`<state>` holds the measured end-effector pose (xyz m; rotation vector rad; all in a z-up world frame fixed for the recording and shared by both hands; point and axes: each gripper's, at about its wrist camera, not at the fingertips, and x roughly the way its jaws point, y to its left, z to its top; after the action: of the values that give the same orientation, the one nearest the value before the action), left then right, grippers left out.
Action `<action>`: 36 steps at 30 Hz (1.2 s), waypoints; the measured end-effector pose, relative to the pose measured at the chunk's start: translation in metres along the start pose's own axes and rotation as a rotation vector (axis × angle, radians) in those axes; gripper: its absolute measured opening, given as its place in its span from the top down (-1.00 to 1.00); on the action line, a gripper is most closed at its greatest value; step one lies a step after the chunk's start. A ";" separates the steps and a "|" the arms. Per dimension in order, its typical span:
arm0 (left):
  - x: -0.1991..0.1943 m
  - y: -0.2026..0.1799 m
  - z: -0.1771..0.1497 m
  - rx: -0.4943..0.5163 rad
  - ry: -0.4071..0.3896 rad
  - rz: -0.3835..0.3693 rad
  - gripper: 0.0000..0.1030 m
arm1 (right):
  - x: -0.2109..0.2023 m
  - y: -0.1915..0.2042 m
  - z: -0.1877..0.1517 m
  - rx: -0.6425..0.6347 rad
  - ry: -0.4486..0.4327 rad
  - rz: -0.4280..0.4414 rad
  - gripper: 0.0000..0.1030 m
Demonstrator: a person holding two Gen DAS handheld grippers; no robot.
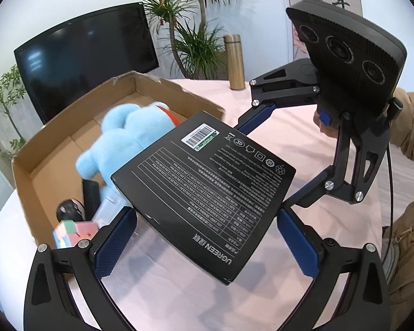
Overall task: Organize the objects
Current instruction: 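Carry the black UGREEN box with both tools over the cardboard box, then open both tools to drop the black UGREEN box into the box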
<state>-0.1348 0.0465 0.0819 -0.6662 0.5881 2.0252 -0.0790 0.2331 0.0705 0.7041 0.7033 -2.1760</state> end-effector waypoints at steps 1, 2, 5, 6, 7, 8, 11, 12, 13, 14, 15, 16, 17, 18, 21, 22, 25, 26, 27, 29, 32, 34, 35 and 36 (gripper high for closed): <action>0.001 0.005 0.002 0.000 -0.002 0.003 -0.97 | 0.002 -0.004 0.004 -0.003 -0.002 -0.006 -0.46; 0.002 0.011 0.005 0.001 -0.003 0.007 -0.98 | 0.004 -0.010 0.009 -0.008 -0.001 -0.013 -0.46; 0.012 0.039 0.014 -0.010 0.000 0.013 -0.98 | 0.017 -0.028 0.024 -0.015 0.008 -0.025 -0.44; 0.015 0.049 0.017 -0.017 -0.001 0.017 -0.98 | 0.024 -0.036 0.030 -0.015 0.012 -0.027 -0.43; 0.018 0.058 0.019 -0.025 -0.003 0.019 -0.98 | 0.030 -0.044 0.036 -0.011 0.014 -0.028 -0.41; 0.021 0.066 0.021 -0.033 -0.003 0.021 -0.98 | 0.037 -0.053 0.043 -0.004 0.016 -0.029 -0.41; 0.038 0.102 0.027 -0.063 0.012 0.061 -0.98 | 0.065 -0.078 0.063 0.016 0.034 -0.038 -0.33; 0.043 0.110 0.028 -0.074 0.018 0.074 -0.98 | 0.074 -0.086 0.068 0.024 0.042 -0.031 -0.27; 0.046 0.119 0.028 -0.088 0.022 0.091 -0.98 | 0.083 -0.094 0.073 0.036 0.054 -0.021 -0.28; 0.047 0.123 0.028 -0.094 0.023 0.111 -0.98 | 0.090 -0.098 0.077 0.038 0.054 -0.025 -0.27; 0.048 0.130 0.027 -0.106 0.021 0.154 -0.98 | 0.096 -0.101 0.080 0.036 0.056 -0.030 -0.30; 0.049 0.134 0.025 -0.118 0.023 0.169 -0.98 | 0.100 -0.104 0.083 0.038 0.055 -0.037 -0.31; 0.050 0.136 0.023 -0.127 0.024 0.179 -0.98 | 0.102 -0.105 0.086 0.044 0.049 -0.036 -0.32; 0.049 0.138 0.020 -0.143 0.018 0.204 -0.98 | 0.104 -0.106 0.088 0.048 0.042 -0.033 -0.33; 0.044 0.136 0.014 -0.150 0.015 0.286 -0.98 | 0.103 -0.106 0.091 0.059 0.013 -0.036 -0.50; 0.044 0.135 0.013 -0.149 0.018 0.318 -0.98 | 0.102 -0.104 0.090 0.060 0.009 -0.046 -0.52; 0.033 0.123 0.011 -0.156 0.020 0.399 -0.98 | 0.091 -0.102 0.089 0.091 -0.004 -0.059 -0.61; 0.031 0.124 0.010 -0.157 0.017 0.417 -0.98 | 0.084 -0.099 0.088 0.103 -0.015 -0.074 -0.65; 0.025 0.116 0.011 -0.159 0.007 0.442 -0.98 | 0.076 -0.096 0.088 0.110 -0.029 -0.091 -0.72; 0.018 0.110 0.012 -0.165 -0.012 0.466 -0.98 | 0.054 -0.087 0.087 0.128 -0.065 -0.125 -0.79; -0.001 0.092 0.012 -0.169 -0.045 0.508 -0.98 | 0.020 -0.069 0.086 0.147 -0.117 -0.182 -0.97; -0.012 0.080 0.013 -0.174 -0.065 0.526 -0.98 | -0.002 -0.054 0.086 0.162 -0.146 -0.209 -1.00; -0.018 0.074 0.012 -0.175 -0.079 0.537 -0.98 | -0.014 -0.046 0.085 0.170 -0.159 -0.225 -1.00; -0.024 0.065 0.012 -0.175 -0.092 0.547 -0.98 | -0.024 -0.036 0.084 0.174 -0.171 -0.243 -1.00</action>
<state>-0.1830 0.0079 0.1166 -0.5476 0.5857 2.6262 -0.1146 0.2100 0.1546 0.5323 0.5373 -2.5086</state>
